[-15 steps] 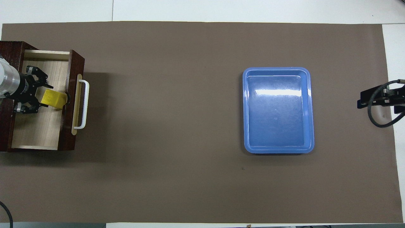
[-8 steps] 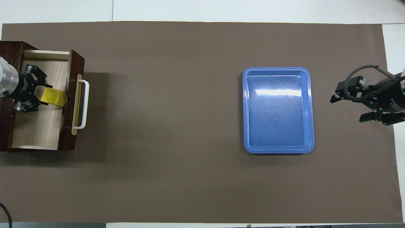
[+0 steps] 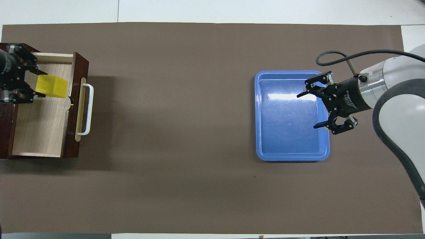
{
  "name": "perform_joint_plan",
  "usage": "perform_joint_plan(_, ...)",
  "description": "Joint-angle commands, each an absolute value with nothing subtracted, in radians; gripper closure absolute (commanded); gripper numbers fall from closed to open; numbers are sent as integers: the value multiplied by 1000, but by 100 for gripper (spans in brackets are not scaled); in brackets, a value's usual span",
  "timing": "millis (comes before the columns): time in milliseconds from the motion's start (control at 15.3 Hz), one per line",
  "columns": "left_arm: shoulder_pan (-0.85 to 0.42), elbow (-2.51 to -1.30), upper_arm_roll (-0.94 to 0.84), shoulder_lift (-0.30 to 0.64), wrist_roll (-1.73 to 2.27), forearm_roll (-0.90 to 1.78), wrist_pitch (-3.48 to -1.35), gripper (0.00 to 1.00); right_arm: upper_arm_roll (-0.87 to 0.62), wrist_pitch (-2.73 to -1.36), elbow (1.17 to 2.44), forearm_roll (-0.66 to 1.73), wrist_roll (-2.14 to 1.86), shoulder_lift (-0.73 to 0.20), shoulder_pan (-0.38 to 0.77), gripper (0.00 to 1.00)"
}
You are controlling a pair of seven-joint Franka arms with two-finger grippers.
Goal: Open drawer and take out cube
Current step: 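Lift the cube with the left gripper while the right gripper approaches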
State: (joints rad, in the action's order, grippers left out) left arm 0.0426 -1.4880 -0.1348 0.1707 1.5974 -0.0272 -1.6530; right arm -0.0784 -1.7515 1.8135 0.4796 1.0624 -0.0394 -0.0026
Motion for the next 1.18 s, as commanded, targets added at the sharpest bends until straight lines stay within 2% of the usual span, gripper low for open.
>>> perform_joint_plan(0,-93,-1422,-129,224,1851,-46,-1618,100,-77,-1831,1847,590,1172,-81,26,0)
perform_joint_plan(262,-288,-1445,-127,242,2130,-46,-1623,100,-77,-1972,1906,721,1233,-121,104,0)
perform_joint_plan(524,-325,-1505,-132,265,2198,-34,-1735,100,-77,-2025,1937,813,1242,-153,153,0)
perform_joint_plan(786,-325,-1531,-130,259,2204,-35,-1739,100,-77,-2127,1918,893,1304,-233,233,0)
perform_joint_plan(1114,-331,-1569,-132,249,2194,-38,-1789,100,-77,-2272,1780,931,1428,-366,357,0)
